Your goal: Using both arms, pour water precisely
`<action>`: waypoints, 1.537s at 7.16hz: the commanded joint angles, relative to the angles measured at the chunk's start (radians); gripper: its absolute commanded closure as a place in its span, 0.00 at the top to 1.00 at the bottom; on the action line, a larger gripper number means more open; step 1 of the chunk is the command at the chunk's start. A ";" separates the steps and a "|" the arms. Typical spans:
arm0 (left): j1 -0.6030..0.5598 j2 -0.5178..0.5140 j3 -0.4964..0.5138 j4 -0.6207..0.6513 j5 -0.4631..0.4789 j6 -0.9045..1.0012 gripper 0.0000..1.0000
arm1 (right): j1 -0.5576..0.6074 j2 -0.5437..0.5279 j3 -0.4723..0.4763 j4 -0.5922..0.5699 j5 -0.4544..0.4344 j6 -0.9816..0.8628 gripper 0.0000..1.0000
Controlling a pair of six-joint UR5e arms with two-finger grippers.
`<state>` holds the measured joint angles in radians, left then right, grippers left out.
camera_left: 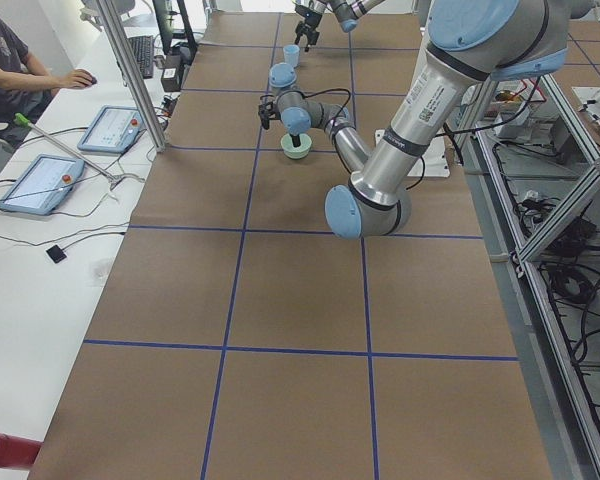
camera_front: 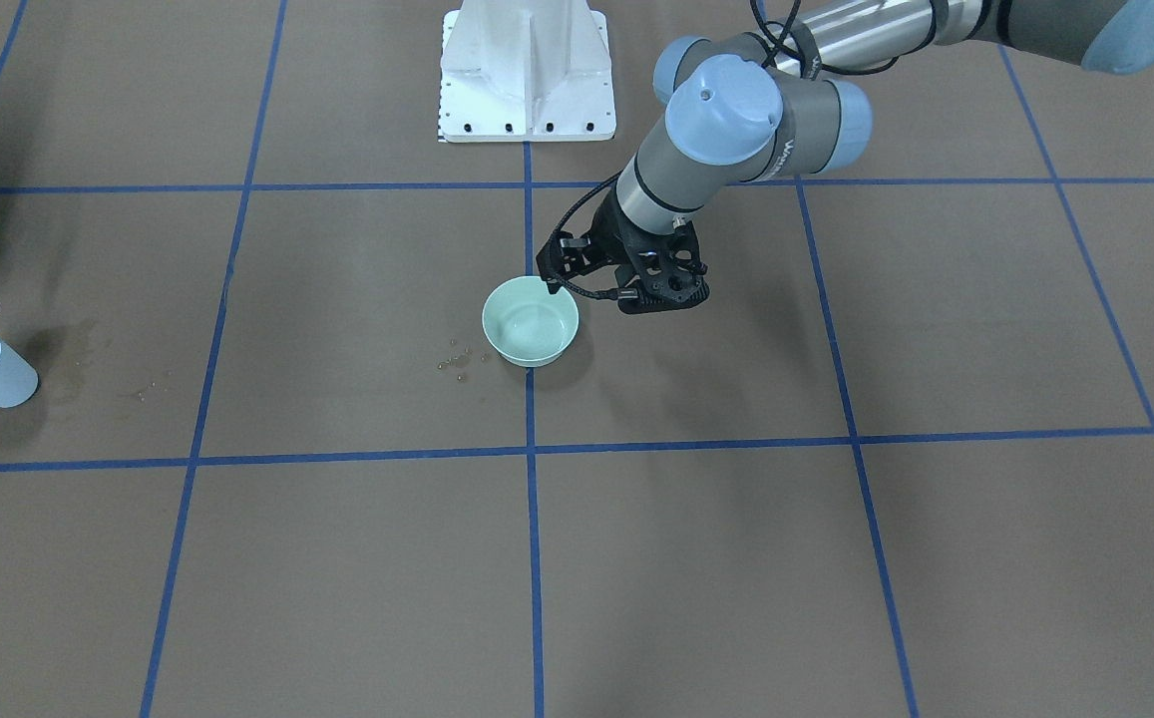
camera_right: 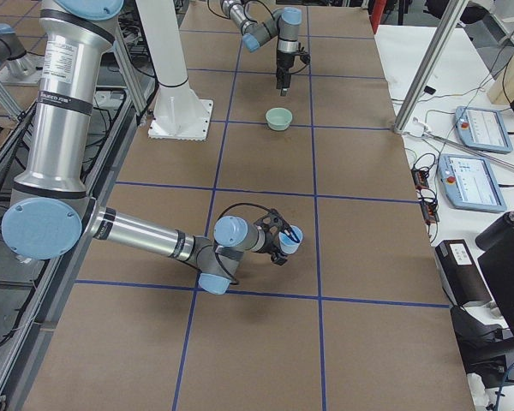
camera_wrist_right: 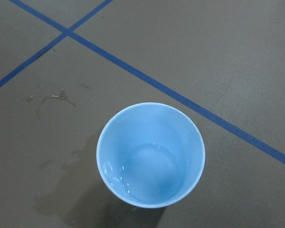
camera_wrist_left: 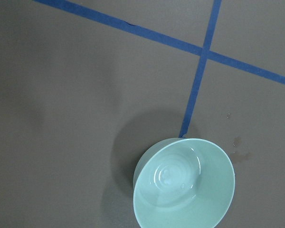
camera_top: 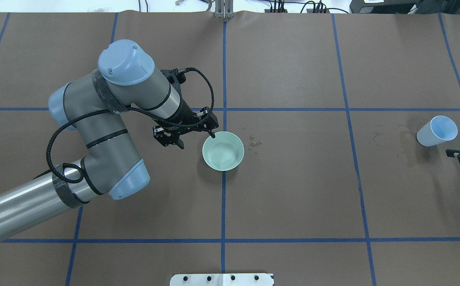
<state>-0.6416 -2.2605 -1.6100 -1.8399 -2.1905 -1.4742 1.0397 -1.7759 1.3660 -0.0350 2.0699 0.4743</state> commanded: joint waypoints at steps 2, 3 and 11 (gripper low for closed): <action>-0.001 -0.001 -0.002 -0.001 0.000 0.000 0.92 | -0.021 0.012 -0.007 0.024 -0.063 0.017 1.00; -0.003 0.001 -0.002 0.001 0.000 0.000 0.92 | -0.026 0.025 -0.008 0.021 -0.066 0.018 1.00; -0.024 0.001 -0.002 0.001 -0.002 0.003 0.92 | -0.035 0.088 -0.059 0.023 -0.062 0.023 0.00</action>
<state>-0.6641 -2.2596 -1.6116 -1.8393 -2.1913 -1.4699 1.0054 -1.6911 1.3093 -0.0138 2.0027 0.4963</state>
